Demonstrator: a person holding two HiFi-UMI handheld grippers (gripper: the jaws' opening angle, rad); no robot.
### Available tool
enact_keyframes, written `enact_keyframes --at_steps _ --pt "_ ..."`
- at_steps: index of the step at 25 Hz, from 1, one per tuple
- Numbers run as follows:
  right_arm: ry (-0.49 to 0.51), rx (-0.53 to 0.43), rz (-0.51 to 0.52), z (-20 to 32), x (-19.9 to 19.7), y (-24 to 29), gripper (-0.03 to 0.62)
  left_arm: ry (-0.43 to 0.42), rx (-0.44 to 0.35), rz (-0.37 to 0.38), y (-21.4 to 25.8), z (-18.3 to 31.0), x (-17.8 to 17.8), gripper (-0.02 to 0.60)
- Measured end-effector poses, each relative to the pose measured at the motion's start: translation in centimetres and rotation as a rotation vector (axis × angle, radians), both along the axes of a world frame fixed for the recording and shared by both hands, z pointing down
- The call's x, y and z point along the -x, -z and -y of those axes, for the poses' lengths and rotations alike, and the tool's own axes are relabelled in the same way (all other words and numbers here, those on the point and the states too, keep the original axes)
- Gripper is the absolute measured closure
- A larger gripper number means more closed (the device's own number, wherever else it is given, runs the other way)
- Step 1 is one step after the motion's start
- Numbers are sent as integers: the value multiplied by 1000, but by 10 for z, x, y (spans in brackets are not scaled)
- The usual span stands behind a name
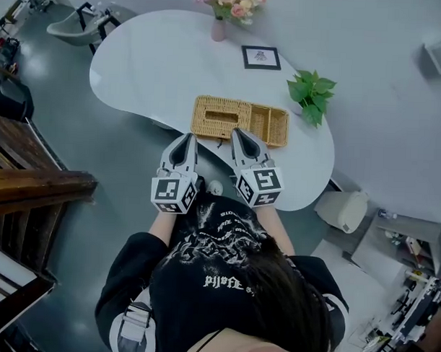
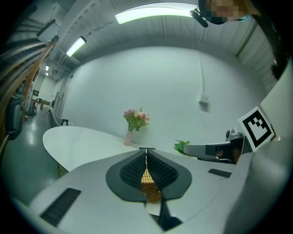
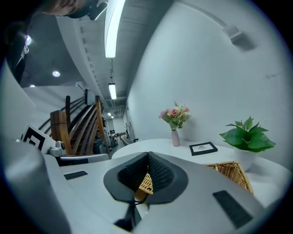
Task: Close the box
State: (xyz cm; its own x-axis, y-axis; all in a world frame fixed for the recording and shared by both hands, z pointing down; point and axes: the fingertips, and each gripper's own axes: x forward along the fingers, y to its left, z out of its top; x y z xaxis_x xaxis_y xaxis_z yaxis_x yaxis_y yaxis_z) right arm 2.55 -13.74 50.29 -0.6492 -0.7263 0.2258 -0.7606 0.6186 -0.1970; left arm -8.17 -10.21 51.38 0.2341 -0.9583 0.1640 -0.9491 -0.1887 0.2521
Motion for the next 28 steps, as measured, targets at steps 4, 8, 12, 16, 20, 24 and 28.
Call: enact_keyframes --at_steps 4,8,12,16,20,24,28 --pt "3 -16 -3 0 4 2 569 -6 -12 3 4 2 1 557" --pt "-21 -33 -6 1 3 3 569 -18 -11 25 4 1 2 557" --pt "-67 -50 1 4 -5 7 569 -24 -25 39 11 2 5 557" --pt "-90 -47 -12 5 -9 3 569 -34 -31 47 15 2 4 557" --pt "-102 -36 -14 3 -11 -5 569 -45 -35 75 14 2 4 557" --pt "-106 -43 -13 3 -11 -4 569 -46 -32 84 14 2 6 557" --pt "-108 -60 -12 6 -11 -1 569 -45 -46 91 15 4 9 557"
